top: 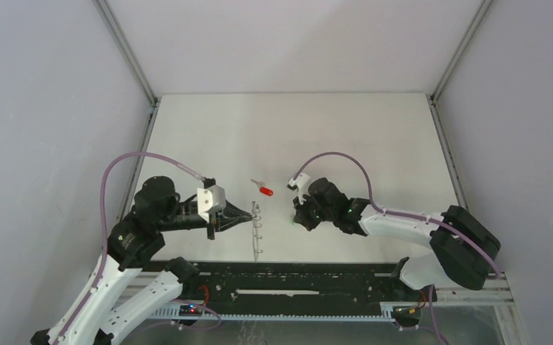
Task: Put the keys on the keyring
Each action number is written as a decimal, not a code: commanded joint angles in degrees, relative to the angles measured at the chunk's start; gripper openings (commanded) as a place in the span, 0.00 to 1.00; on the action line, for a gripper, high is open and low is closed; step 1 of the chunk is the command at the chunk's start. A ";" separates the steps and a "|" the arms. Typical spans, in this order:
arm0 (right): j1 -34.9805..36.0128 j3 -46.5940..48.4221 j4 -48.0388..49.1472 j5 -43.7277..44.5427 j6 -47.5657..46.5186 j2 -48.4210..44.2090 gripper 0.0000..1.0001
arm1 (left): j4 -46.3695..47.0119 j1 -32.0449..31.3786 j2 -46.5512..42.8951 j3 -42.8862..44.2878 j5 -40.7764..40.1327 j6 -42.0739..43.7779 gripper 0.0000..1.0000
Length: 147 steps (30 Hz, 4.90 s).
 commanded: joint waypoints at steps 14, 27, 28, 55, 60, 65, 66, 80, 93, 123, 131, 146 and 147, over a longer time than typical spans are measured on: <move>5.73 -1.32 8.67 2.41 1.08 10.50 0.10 | 1.73 0.29 -0.96 -0.57 1.14 1.09 0.00; 3.90 -2.03 -1.35 0.72 -0.11 -5.38 1.00 | 1.48 0.27 -0.91 0.63 1.84 0.98 0.00; 3.37 -1.98 -2.42 0.74 -0.19 -7.70 1.00 | 1.43 0.28 -0.87 0.80 1.75 0.98 0.00; 9.16 -6.32 19.70 14.41 5.63 3.71 0.47 | 0.31 0.28 0.24 2.32 0.35 -0.74 0.00; 8.49 -5.50 21.41 13.26 4.40 6.58 0.48 | 0.70 0.29 0.39 2.13 0.43 -0.94 0.00; 8.10 -5.28 22.00 13.31 4.24 8.28 0.48 | 0.78 0.31 0.23 2.21 0.18 -0.94 0.00; 8.10 -5.29 22.15 13.34 4.14 8.40 0.48 | 0.80 0.29 0.23 2.24 0.18 -0.99 0.00; 6.96 -4.21 21.91 11.94 3.84 10.89 0.34 | 0.66 0.33 0.21 2.41 -0.56 -0.99 0.00; 6.80 -3.61 18.54 9.57 4.45 10.89 0.00 | -0.16 0.31 0.21 2.53 -1.32 -0.36 0.00; 13.47 3.76 2.43 -7.23 1.78 -23.94 0.00 | 1.30 0.28 -0.36 -2.80 -3.40 0.55 0.00; 10.87 2.28 -3.97 14.26 5.04 -12.42 0.00 | 1.64 0.27 -1.41 -2.77 -3.87 0.33 0.00; 12.94 -1.64 8.09 29.53 9.69 6.58 0.00 | 1.91 0.27 -1.98 -1.63 -3.66 -0.51 0.00; 12.94 -1.59 8.06 29.16 9.80 6.92 0.00 | 2.00 0.27 -2.12 -1.61 -3.73 -0.53 0.00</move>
